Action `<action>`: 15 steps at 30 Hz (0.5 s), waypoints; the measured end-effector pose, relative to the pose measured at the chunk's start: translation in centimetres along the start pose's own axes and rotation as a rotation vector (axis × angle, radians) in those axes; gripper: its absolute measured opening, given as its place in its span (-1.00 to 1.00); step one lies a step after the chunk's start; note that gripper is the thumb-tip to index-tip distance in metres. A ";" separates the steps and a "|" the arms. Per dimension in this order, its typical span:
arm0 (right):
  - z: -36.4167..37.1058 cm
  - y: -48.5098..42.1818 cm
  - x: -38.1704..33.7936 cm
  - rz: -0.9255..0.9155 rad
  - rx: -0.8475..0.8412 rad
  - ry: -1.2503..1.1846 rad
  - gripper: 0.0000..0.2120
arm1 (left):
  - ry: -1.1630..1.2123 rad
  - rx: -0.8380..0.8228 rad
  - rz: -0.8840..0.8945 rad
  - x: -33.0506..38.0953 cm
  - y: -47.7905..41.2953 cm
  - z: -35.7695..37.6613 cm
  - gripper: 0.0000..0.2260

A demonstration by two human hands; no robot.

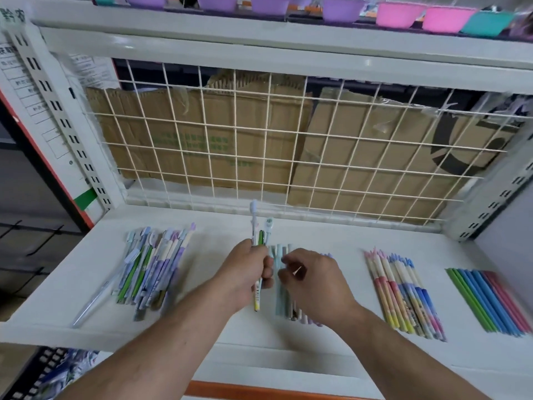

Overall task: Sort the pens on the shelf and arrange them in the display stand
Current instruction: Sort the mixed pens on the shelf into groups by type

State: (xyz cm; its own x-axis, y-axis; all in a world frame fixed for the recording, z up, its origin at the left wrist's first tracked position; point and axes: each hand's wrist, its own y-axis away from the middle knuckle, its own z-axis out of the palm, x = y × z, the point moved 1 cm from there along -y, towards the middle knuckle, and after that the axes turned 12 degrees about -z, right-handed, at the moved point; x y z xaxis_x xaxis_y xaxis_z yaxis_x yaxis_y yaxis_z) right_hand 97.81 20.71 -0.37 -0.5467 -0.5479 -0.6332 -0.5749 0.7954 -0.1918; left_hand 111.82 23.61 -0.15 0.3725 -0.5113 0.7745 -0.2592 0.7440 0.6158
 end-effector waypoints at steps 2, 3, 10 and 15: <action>-1.1 0.3 0.6 0.001 0.018 -0.070 -0.97 | 0.061 -0.050 -0.006 -0.2 0.2 1.7 -0.90; -1.8 0.5 1.0 0.013 0.026 -0.096 -0.95 | 0.083 -0.059 -0.013 -0.4 0.2 2.5 -0.92; -6.2 2.9 5.2 0.088 0.066 -0.171 -0.87 | 0.066 -0.123 -0.021 -2.0 0.5 9.5 -0.84; -9.2 4.9 8.3 0.144 0.136 -0.193 -0.87 | -0.035 -0.124 -0.002 -3.3 0.8 14.4 -0.90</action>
State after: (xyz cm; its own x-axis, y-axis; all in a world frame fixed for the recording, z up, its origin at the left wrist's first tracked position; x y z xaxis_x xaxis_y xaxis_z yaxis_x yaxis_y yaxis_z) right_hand 84.86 17.64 0.40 -0.4830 -0.3778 -0.7899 -0.4059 0.8960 -0.1803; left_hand 97.56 19.66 -0.17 0.3408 -0.5256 0.7795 -0.1457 0.7895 0.5962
